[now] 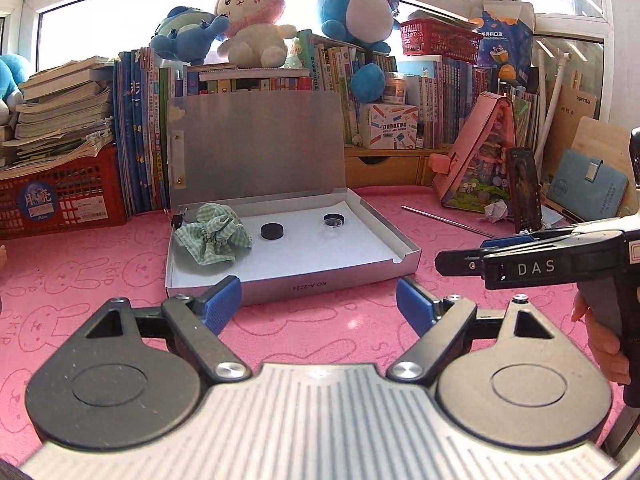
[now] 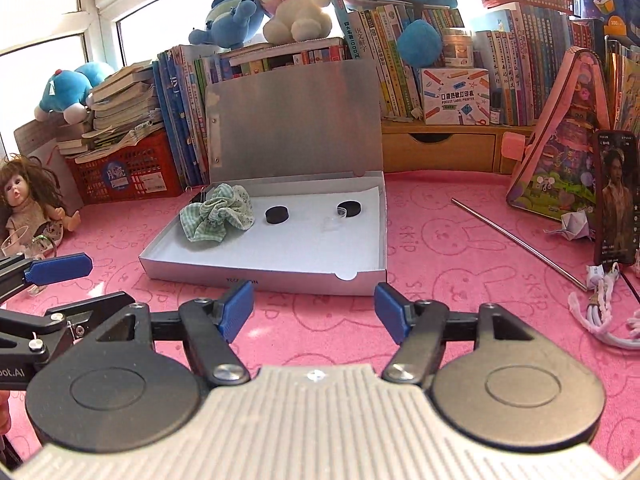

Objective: Organize objects
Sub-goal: 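Withdraw both tools from the box back toward the toy pile, then grasp purple plush with left tool while right tool grasps white fluffy plush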

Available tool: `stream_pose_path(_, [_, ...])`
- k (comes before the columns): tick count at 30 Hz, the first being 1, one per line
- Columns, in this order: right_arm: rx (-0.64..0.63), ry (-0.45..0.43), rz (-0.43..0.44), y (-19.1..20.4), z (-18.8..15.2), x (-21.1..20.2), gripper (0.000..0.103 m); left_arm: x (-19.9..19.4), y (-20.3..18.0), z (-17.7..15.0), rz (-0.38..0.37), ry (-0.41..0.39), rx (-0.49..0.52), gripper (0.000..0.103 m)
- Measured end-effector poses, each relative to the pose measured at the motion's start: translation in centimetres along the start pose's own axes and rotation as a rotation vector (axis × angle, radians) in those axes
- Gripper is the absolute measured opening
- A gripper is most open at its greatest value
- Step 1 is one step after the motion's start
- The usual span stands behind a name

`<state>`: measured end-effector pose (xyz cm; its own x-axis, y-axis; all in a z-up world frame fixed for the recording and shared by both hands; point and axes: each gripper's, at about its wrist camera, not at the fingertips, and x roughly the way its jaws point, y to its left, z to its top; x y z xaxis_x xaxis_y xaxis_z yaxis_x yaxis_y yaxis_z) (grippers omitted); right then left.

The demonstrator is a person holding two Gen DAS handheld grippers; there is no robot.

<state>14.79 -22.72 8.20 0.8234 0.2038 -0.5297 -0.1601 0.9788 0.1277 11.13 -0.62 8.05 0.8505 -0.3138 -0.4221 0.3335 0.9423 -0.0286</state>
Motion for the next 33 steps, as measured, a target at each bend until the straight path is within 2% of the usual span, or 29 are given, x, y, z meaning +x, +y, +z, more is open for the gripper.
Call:
stream_pose_path(8, [-0.025, 0.009, -0.005, 0.5, -2.9, -1.4, 0.078, -2.2, 0.2, -2.8, 0.054, -0.019, 0.004, 0.088])
stream_pose_path(20, [-0.093, -0.017, 0.003, 1.4, -8.1, -4.0, 0.078, -4.2, 1.6, -7.6, 0.132, 0.011, 0.002, 0.088])
stream_pose_path(33, [-0.104, -0.061, 0.008, 2.1, -10.4, -5.7, 0.084, -4.3, 2.5, -9.4, 0.2, 0.024, -0.005, 0.088])
